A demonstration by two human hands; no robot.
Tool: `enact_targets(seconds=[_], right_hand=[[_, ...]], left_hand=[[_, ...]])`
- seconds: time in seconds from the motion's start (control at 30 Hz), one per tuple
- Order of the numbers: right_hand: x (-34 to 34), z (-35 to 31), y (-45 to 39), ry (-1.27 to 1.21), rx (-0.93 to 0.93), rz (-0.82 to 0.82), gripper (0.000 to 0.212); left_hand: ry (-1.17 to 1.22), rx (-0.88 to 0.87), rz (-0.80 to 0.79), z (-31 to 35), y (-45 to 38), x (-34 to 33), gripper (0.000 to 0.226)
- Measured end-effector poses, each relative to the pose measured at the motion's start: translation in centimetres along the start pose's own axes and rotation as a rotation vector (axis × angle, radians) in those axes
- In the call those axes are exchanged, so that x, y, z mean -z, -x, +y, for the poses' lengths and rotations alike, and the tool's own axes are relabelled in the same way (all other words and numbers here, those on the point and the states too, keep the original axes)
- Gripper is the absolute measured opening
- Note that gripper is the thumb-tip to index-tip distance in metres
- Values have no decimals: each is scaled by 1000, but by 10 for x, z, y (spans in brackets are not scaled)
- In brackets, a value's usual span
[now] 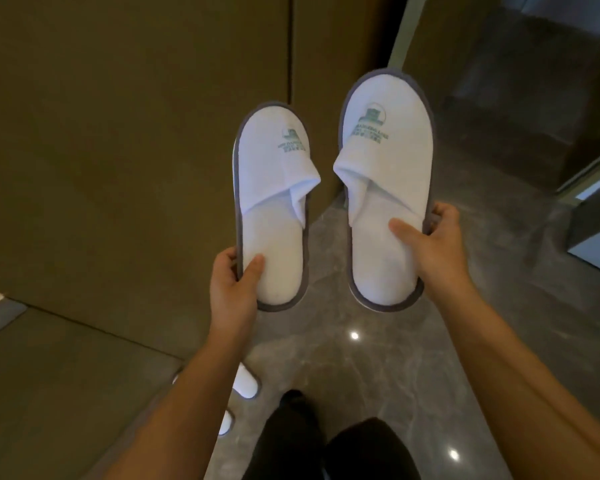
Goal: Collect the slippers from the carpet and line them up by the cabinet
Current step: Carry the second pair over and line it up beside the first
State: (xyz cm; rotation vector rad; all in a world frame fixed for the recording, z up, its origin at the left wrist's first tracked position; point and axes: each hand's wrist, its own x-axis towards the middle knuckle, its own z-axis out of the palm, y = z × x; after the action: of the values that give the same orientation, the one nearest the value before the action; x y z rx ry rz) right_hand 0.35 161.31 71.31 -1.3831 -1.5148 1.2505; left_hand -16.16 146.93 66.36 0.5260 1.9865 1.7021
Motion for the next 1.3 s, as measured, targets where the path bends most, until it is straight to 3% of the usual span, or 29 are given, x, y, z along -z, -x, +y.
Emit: enact_targets(seconds=[0.23, 0.53, 1.1, 1.3], right_hand=[[-74, 41, -58, 76, -59, -294, 43], [-142, 195, -104, 261, -91, -601, 43], [-301, 595, -187, 262, 91, -643, 41], [-327, 679, -211, 311, 70, -620, 44]], left_hand=[[21, 183, 207, -61, -24, 3, 16], [36, 417, 355, -216, -14, -24, 14], [45, 482, 401, -636, -98, -82, 19], [23, 579, 423, -718, -102, -98, 16]])
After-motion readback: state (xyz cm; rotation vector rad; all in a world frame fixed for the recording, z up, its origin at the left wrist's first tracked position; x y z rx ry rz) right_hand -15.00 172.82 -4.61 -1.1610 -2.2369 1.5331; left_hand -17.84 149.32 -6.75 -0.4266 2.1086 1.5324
